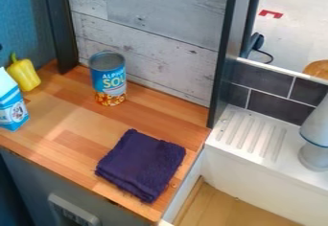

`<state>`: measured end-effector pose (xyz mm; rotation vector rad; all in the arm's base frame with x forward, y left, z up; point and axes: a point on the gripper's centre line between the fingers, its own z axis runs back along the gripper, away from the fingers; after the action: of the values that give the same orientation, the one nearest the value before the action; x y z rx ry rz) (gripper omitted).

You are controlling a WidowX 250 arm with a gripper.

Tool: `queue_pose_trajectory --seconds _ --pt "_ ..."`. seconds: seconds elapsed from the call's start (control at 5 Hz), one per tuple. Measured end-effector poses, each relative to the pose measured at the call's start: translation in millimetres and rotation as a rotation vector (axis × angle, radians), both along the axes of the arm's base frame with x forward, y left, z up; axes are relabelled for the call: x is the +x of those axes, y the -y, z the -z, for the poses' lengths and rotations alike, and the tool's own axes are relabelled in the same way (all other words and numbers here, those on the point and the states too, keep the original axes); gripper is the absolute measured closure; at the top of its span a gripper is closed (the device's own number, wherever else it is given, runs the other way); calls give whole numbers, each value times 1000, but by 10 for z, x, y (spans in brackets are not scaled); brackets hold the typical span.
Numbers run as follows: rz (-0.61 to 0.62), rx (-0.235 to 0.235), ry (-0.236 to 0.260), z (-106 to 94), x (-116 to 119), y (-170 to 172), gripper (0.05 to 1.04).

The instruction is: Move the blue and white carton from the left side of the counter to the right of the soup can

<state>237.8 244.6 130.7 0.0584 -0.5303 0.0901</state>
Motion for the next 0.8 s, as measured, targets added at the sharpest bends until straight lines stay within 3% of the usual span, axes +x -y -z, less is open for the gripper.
queue_pose_trajectory --seconds 0.2,0.4,0.6,0.8 --pt "-1 52 -54 169 99 -40 83" --pt "-3 64 -81 224 137 -104 83" --pt "-18 37 -129 478 195 -98 83" --pt "17 27 -176 587 227 -41 83"
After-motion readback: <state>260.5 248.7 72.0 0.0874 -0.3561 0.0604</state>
